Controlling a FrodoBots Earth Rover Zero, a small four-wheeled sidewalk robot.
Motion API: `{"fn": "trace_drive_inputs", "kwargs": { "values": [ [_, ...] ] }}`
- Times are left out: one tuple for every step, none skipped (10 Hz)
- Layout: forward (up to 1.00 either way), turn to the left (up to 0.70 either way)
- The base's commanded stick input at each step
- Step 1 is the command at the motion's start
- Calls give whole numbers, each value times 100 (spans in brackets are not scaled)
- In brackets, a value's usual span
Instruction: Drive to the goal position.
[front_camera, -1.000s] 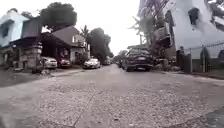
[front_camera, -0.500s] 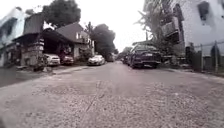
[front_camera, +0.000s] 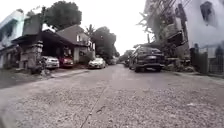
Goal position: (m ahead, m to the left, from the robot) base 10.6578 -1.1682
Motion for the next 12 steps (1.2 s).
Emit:
{"fn": "trace_drive_inputs", "kwargs": {
  "values": [
    [70,0],
    [70,0],
    [70,0],
    [70,0],
    [70,0],
    [70,0],
    [70,0],
    [70,0],
    [70,-11],
    [70,-27],
    [70,-16],
    [70,0]
  ]
}}
